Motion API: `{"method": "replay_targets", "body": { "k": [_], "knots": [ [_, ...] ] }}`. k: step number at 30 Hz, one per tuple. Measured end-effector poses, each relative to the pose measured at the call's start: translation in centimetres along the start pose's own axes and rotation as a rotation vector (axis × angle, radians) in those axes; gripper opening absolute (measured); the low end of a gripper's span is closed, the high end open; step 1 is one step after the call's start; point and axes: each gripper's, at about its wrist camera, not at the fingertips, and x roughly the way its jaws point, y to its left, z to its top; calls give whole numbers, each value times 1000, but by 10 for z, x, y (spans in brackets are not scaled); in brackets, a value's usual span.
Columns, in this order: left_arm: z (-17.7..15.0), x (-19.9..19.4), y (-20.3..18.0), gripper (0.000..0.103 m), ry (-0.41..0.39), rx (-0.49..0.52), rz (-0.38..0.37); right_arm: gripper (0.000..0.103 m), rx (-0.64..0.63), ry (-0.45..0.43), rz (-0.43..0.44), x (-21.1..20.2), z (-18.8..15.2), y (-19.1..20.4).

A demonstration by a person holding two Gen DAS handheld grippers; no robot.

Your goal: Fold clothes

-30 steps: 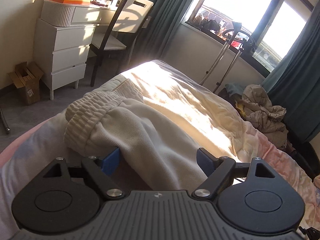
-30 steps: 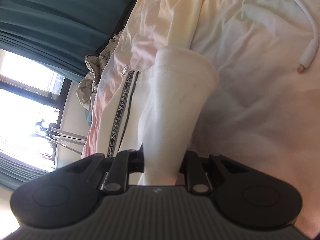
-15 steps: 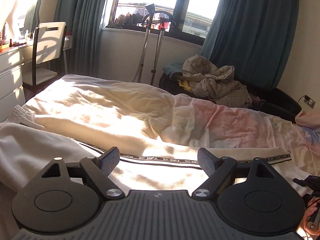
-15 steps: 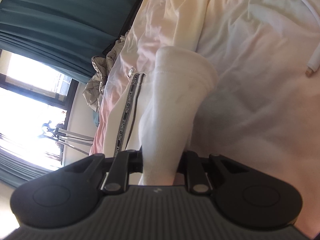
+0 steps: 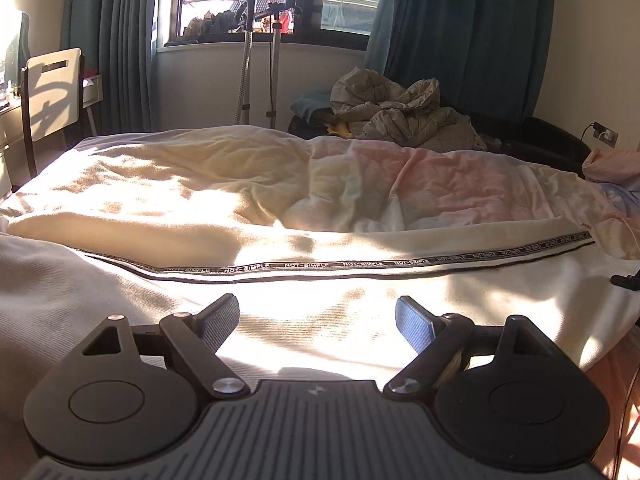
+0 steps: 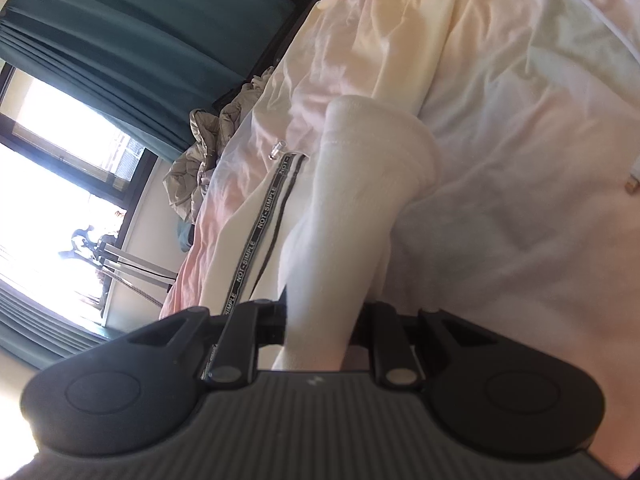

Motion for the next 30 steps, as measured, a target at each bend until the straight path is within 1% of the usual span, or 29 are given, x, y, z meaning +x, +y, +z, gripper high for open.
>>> {"method": "replay_targets", "body": {
  "k": [2, 6, 10, 13, 15, 18, 21, 23, 25, 27, 28, 30],
  "knots": [
    [-1, 2, 6, 87, 8, -6, 0, 19, -29, -18, -5, -1, -2, 7],
    [-2, 4, 9, 87, 25, 13, -3, 18, -167, -78, -9, -6, -10, 31],
    [-4, 6, 10, 87, 50, 4, -8, 18, -304, -138, -14, -10, -19, 55],
    [-6, 7, 7, 87, 57, 24, 10, 17, -408, -183, -17, -14, -25, 73],
    [-6, 7, 7, 87, 58, 32, 17, 17, -463, -209, 5, -19, -32, 87],
    [-3, 5, 9, 87, 49, 21, 21, 16, -555, -258, 62, -32, -49, 112],
    [2, -2, 13, 87, 22, 5, 34, 15, -683, -292, 130, -43, -76, 144],
    [6, -7, 17, 87, 7, -5, 40, 15, -805, -302, 186, -48, -103, 166],
    [10, -13, 23, 87, -8, -18, 46, 15, -932, -290, 253, -52, -136, 183],
    [15, -19, 30, 87, -25, -31, 59, 15, -1008, -237, 315, -53, -169, 191],
    [17, -22, 34, 87, -35, -38, 67, 15, -1035, -198, 341, -52, -184, 193],
    [23, -29, 43, 87, -56, -56, 86, 15, -1123, -77, 379, -48, -223, 192]
  ]
}}
